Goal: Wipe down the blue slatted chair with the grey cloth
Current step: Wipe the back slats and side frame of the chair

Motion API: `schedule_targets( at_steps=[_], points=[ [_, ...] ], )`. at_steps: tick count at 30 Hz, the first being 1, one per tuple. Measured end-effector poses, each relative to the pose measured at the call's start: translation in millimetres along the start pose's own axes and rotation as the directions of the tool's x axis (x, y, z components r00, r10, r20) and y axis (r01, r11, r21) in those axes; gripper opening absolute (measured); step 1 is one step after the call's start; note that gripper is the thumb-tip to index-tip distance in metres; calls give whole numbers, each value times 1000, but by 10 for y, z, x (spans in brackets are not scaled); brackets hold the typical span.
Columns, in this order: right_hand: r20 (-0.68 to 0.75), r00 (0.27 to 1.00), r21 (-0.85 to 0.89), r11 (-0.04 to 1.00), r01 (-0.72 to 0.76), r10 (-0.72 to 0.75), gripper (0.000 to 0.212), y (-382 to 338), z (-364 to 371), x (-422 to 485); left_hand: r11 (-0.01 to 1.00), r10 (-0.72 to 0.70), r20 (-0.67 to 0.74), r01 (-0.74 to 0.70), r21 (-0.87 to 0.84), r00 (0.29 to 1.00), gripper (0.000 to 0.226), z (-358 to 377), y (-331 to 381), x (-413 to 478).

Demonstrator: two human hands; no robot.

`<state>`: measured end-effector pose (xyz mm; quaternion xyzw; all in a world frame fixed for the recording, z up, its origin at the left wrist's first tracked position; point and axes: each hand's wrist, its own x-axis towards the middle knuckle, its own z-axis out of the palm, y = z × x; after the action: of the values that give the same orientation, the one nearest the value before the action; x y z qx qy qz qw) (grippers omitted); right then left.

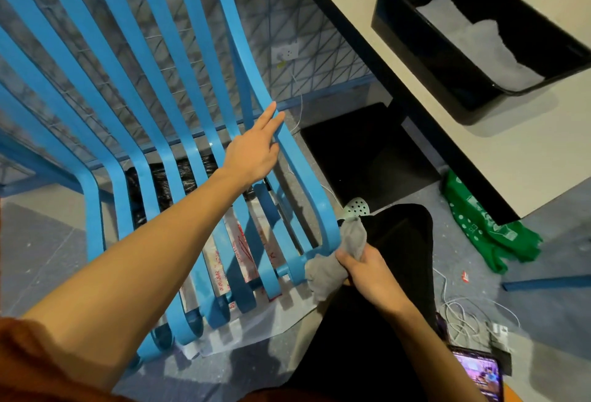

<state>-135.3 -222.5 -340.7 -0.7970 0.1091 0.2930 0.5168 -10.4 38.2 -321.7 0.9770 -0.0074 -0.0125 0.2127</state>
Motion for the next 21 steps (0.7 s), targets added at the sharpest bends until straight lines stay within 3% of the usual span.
schedule_targets(
  at_steps=[5,10,15,18,21],
  points=[
    [-69,982,31,983,181,-178,27,-214,20,-134,1000,-11,20,11,-5,1000,63,-17,27,-7],
    [-152,913,-255,907,335,-379,36,-338,158,-186,1000,-11,22,11,10,1000,63,-19,23,-1],
    [-183,855,-290,857,426,-486,42,-380,164,-113,999,-35,30,35,-2,999,64,-27,46,6],
    [-195,780,-457,759,464,-594,20,-351,134,-88,999,-35,30,35,-3,999,65,-18,39,7],
    [-112,703,-641,592,489,-702,38,-317,234,13,999,-31,27,32,-3,999,65,-9,35,12]
  ],
)
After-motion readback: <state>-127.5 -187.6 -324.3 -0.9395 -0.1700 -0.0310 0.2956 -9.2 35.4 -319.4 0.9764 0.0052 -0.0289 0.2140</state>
